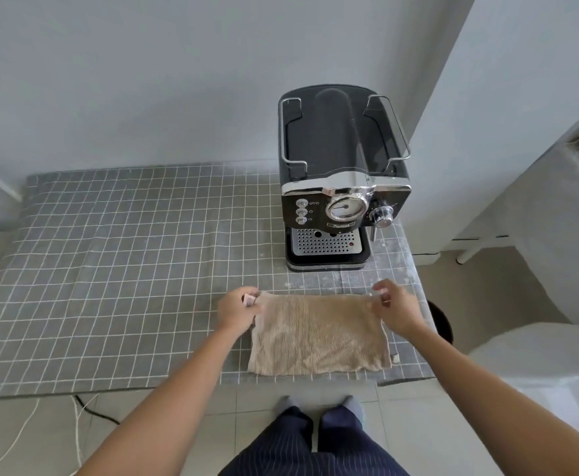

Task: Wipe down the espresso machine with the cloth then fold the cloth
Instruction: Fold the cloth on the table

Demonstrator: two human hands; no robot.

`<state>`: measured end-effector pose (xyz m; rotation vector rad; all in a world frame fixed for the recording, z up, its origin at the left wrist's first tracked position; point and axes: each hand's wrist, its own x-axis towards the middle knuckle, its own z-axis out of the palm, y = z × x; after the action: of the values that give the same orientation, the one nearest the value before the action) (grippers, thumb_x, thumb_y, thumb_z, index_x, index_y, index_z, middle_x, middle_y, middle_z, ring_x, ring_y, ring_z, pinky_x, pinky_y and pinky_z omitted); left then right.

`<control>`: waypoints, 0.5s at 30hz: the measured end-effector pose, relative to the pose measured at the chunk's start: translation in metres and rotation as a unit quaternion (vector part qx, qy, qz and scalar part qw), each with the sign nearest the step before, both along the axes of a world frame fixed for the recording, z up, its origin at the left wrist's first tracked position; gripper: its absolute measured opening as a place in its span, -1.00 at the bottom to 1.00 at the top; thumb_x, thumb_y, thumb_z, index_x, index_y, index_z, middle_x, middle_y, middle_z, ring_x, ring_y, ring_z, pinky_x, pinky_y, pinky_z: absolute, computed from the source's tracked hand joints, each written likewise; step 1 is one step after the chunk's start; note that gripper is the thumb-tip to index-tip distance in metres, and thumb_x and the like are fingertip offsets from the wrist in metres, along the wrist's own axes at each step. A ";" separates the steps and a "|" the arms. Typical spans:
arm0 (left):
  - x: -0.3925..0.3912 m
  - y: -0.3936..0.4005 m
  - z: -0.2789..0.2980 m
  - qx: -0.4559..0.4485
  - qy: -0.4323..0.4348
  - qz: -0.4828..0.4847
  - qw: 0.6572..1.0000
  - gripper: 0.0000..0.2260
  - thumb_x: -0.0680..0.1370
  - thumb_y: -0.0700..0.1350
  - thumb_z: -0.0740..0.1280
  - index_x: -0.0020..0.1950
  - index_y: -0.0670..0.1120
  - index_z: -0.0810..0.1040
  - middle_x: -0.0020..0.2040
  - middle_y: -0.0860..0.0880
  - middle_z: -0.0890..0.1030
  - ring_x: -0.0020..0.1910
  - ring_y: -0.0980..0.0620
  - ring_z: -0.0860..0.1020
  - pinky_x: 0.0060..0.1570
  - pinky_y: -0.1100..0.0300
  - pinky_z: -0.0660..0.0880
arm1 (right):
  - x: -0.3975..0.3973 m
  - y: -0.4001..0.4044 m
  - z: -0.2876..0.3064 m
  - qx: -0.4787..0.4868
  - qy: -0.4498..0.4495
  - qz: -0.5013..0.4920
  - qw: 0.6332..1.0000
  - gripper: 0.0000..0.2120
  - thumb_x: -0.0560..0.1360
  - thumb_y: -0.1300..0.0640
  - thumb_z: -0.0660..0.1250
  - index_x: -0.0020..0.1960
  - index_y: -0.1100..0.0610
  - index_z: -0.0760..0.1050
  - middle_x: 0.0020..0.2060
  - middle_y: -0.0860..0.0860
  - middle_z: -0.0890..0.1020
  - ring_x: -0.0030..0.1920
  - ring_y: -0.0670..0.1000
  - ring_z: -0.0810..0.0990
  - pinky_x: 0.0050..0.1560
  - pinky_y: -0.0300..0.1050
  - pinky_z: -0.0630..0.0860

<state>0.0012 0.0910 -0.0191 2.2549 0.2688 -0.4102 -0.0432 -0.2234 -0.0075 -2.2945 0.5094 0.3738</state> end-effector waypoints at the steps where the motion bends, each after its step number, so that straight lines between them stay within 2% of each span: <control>1: 0.002 -0.008 -0.004 0.040 -0.019 0.007 0.999 -0.65 0.46 -0.26 0.43 0.24 -0.12 0.55 0.16 -0.07 0.60 0.06 -0.01 0.59 0.10 0.22 0.50 | -0.004 0.003 -0.005 -0.010 -0.004 -0.030 0.999 -0.74 0.57 0.19 0.33 0.25 0.14 0.44 0.04 0.10 0.65 -0.14 0.01 0.60 -0.33 -0.35 0.45; 3: 0.004 -0.028 -0.005 0.078 -0.079 -0.011 0.994 -0.61 0.49 -0.29 0.37 0.32 -0.13 0.48 0.24 -0.08 0.53 0.13 0.04 0.52 0.09 0.35 0.37 | -0.017 0.006 -0.013 -0.049 -0.009 -0.087 0.995 -0.64 0.56 0.10 0.35 0.30 0.17 0.40 0.12 0.13 0.61 0.04 0.10 0.59 -0.08 -0.12 0.56; 5: 0.007 -0.055 -0.005 0.087 -0.145 -0.091 0.981 -0.63 0.52 -0.25 0.34 0.33 -0.12 0.46 0.25 -0.07 0.53 0.17 0.05 0.50 0.16 0.32 0.37 | -0.037 0.006 -0.017 -0.072 0.011 -0.138 0.988 -0.63 0.52 0.02 0.38 0.25 0.15 0.42 0.12 0.12 0.60 0.11 0.12 0.56 0.06 -0.01 0.53; 7: 0.009 -0.083 -0.008 0.091 -0.175 -0.204 0.959 -0.64 0.56 -0.19 0.29 0.37 -0.12 0.43 0.30 -0.06 0.50 0.29 0.00 0.44 0.32 0.19 0.34 | -0.058 0.007 -0.020 -0.081 0.056 -0.143 0.985 -0.64 0.49 -0.05 0.39 0.17 0.12 0.44 0.07 0.07 0.58 0.08 0.11 0.55 0.00 -0.04 0.50; 10: 0.010 -0.127 -0.017 0.091 -0.165 -0.347 0.919 -0.60 0.60 -0.13 0.24 0.44 -0.11 0.33 0.43 -0.04 0.38 0.43 -0.01 0.32 0.44 0.10 0.22 | -0.078 0.010 -0.020 -0.072 0.088 -0.122 0.986 -0.67 0.44 -0.13 0.43 -0.01 0.06 0.42 -0.09 -0.03 0.59 -0.07 0.02 0.55 -0.12 -0.08 0.49; 13: 0.010 -0.161 -0.035 0.112 -0.146 -0.426 0.886 -0.54 0.57 -0.13 0.28 0.47 -0.09 0.29 0.47 -0.03 0.33 0.47 -0.01 0.26 0.47 0.08 0.17 | -0.082 0.016 -0.020 -0.046 0.092 -0.119 0.988 -0.66 0.40 -0.10 0.49 -0.03 0.08 0.44 -0.15 -0.06 0.57 -0.10 0.00 0.53 -0.18 -0.12 0.42; 15: 0.006 -0.176 -0.043 0.118 -0.141 -0.453 0.872 -0.55 0.55 -0.14 0.32 0.43 -0.10 0.34 0.43 -0.05 0.38 0.44 -0.05 0.30 0.43 0.04 0.25 | -0.082 0.019 -0.022 -0.038 0.098 -0.118 0.987 -0.66 0.38 -0.04 0.51 -0.04 0.10 0.44 -0.16 -0.05 0.56 -0.09 0.03 0.54 -0.19 -0.12 0.40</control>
<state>0.0075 -0.0851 -0.0619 2.5261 -0.9841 -0.5261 -0.1256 -0.2041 -0.0294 -2.2489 0.8992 0.4720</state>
